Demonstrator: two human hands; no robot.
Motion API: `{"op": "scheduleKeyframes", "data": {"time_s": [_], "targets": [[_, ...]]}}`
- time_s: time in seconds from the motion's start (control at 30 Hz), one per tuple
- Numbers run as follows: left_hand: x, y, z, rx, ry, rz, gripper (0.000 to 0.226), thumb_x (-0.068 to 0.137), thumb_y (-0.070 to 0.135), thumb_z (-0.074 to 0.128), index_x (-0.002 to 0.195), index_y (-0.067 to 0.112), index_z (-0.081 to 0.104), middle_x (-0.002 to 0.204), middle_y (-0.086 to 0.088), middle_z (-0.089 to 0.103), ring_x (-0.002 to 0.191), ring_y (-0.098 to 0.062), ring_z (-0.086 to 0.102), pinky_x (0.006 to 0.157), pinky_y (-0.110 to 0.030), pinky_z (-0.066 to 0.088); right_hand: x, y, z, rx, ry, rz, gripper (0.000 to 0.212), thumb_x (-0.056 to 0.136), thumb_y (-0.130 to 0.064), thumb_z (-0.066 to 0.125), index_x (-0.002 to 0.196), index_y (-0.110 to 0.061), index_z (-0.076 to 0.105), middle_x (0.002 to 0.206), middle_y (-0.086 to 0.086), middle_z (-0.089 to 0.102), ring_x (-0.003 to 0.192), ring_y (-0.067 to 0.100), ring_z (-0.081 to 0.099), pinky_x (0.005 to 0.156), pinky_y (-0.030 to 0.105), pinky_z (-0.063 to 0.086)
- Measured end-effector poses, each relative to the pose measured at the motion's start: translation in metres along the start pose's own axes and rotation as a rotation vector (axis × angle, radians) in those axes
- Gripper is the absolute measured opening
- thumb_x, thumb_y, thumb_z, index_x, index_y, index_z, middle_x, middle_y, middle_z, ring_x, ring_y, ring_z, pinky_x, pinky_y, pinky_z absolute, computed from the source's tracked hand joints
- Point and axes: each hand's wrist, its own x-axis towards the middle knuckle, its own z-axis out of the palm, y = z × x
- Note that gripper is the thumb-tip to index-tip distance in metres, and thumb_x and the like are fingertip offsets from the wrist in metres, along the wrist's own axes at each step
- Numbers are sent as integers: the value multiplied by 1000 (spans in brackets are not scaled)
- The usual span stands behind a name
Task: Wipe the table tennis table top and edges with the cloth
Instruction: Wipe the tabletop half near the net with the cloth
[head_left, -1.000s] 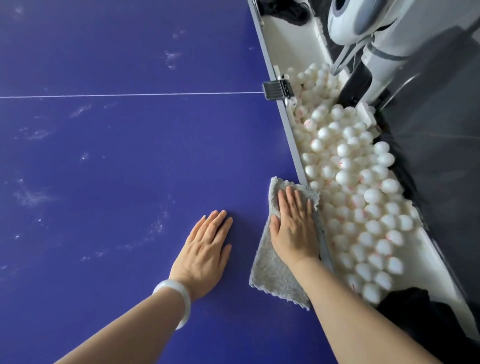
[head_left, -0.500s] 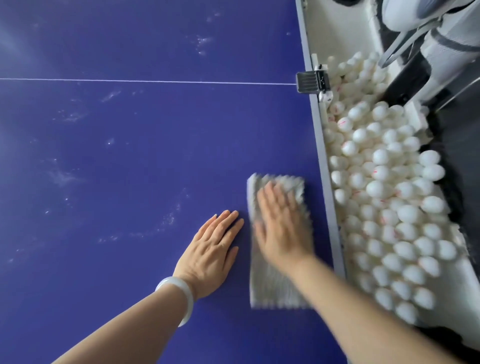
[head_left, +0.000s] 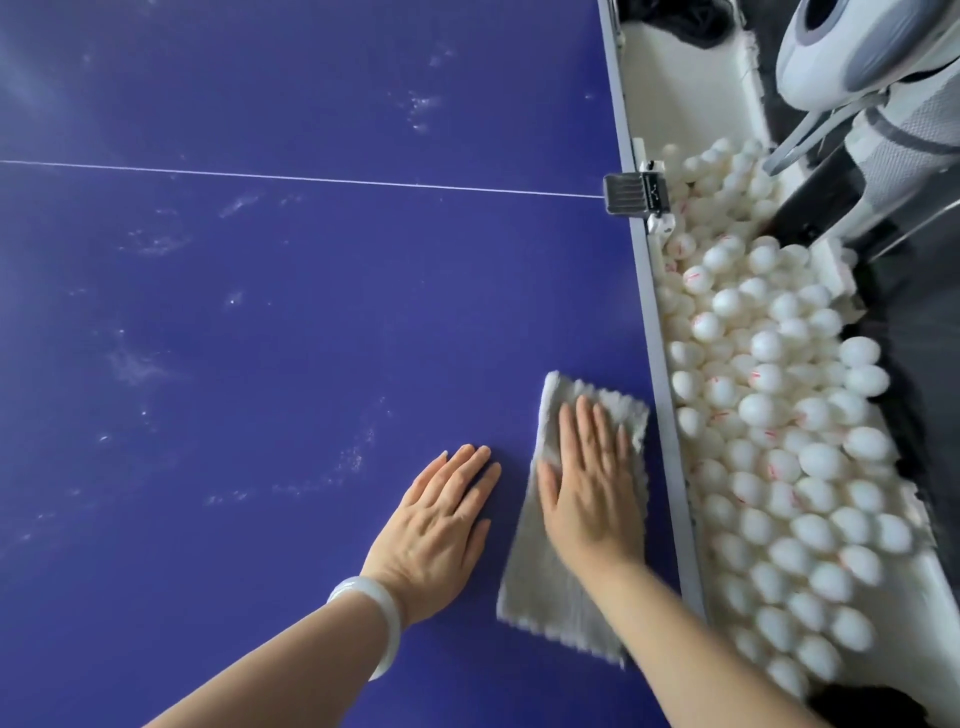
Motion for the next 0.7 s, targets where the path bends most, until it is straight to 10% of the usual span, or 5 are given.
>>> {"op": "scheduleKeyframes", "data": {"time_s": [0.27, 0.7], "targets": [[61, -8, -13, -29, 50, 14, 51, 83, 16, 71, 131, 1, 61, 139, -17, 55, 129, -34, 54, 110, -49, 40, -6, 8, -7, -95, -68, -73, 68, 99, -47, 27, 157, -11, 26, 165, 11, 18, 154, 28, 13, 121, 56, 20], [114, -18, -5, -50, 75, -142, 55, 97, 30, 36, 144, 6, 49, 152, -11, 43, 143, -27, 39, 117, -42, 23, 175, 40, -6, -4, -72, -39, 72, 95, -48, 22, 156, -12, 30, 165, 9, 23, 153, 27, 17, 124, 52, 9]]}}
